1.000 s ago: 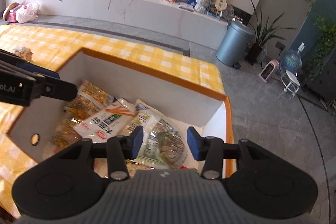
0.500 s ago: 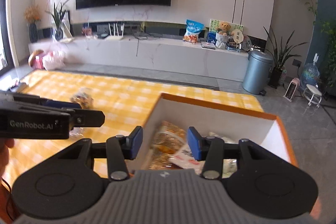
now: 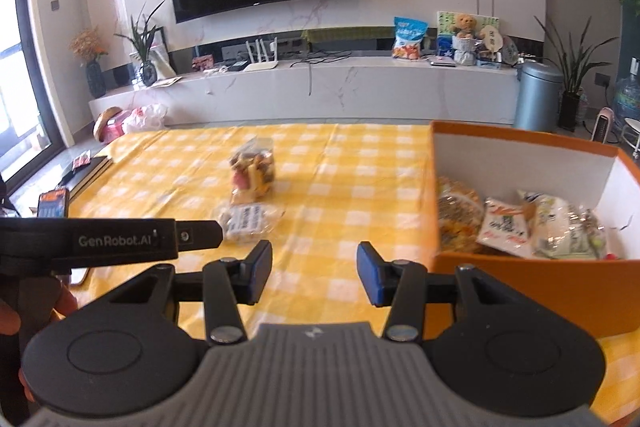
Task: Organize snacks
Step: 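Move both tools back toward the dried-fruit tub and yogurt-ball pack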
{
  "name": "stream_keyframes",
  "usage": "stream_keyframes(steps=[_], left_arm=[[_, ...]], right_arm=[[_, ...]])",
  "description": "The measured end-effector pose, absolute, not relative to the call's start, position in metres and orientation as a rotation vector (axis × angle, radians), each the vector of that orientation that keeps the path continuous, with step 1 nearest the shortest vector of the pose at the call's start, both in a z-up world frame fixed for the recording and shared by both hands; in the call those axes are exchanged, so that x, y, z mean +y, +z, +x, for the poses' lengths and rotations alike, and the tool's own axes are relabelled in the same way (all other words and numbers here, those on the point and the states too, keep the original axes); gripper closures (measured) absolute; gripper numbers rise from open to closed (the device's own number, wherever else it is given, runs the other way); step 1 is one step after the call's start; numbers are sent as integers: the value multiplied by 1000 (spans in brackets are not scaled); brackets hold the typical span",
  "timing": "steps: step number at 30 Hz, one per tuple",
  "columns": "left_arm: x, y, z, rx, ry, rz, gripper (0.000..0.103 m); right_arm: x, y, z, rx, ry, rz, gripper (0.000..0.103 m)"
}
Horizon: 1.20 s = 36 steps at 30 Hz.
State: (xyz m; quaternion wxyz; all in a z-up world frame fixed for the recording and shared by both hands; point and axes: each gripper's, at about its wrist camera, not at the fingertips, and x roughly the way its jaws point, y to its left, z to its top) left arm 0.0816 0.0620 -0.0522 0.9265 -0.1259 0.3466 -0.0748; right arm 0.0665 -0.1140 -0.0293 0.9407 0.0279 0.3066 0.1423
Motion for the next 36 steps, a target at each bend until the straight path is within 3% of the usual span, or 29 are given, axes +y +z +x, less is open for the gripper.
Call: stream_keyframes(steps=[8,9,10,18,23,30,35,36], left_arm=[[95,-69,74,697,-129,-291,21],[96,-70,75,698,-126,-293,20],[98,-72,76,701,-122,-297,19],[111,-85,101,729,-121,-264,19],[120,-91,132,746,-162,-205,19],[132,-111,170,797,-173,-220,27],[138,-121,189,826,-182,-274,44],[138,-123,191,838,-186,-284,52]], right_arm=[[-82,-59,78,695,304,36,56],[-79,-62,80,699,299,25,50],[-76,-65,82,702,295,14,46],[-58,-83,112,732,300,-47,45],[-51,-91,138,742,297,-72,50],[-45,-104,175,781,290,-48,77],[-39,-115,193,810,299,-31,85],[-37,-117,195,813,305,-31,85]])
